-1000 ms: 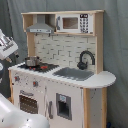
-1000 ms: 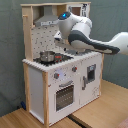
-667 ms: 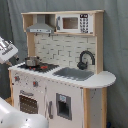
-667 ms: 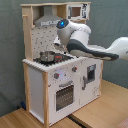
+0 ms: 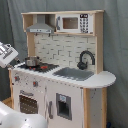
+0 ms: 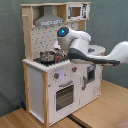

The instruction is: Play with the kitchen

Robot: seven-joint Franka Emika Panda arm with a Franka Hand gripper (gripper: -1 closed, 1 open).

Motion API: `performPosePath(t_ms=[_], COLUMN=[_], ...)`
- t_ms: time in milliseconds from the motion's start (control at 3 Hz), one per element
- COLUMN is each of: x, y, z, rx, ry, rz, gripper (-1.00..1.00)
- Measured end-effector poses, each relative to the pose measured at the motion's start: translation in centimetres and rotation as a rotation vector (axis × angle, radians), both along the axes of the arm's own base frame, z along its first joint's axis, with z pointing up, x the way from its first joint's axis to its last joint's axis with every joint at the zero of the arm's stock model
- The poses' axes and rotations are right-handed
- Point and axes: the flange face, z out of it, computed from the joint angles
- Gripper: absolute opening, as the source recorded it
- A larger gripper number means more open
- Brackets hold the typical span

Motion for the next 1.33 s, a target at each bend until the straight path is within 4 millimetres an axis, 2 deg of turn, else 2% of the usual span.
performPosePath(t_ms=[667, 1333], x=[-2.6, -4.4], y=[0.0, -0.4], z=[-1.1, -2.2], rx=[-0.062, -0.101], ry=[-0.053, -0.098], rz=[0.054, 0.115], gripper=[1.00, 1.00])
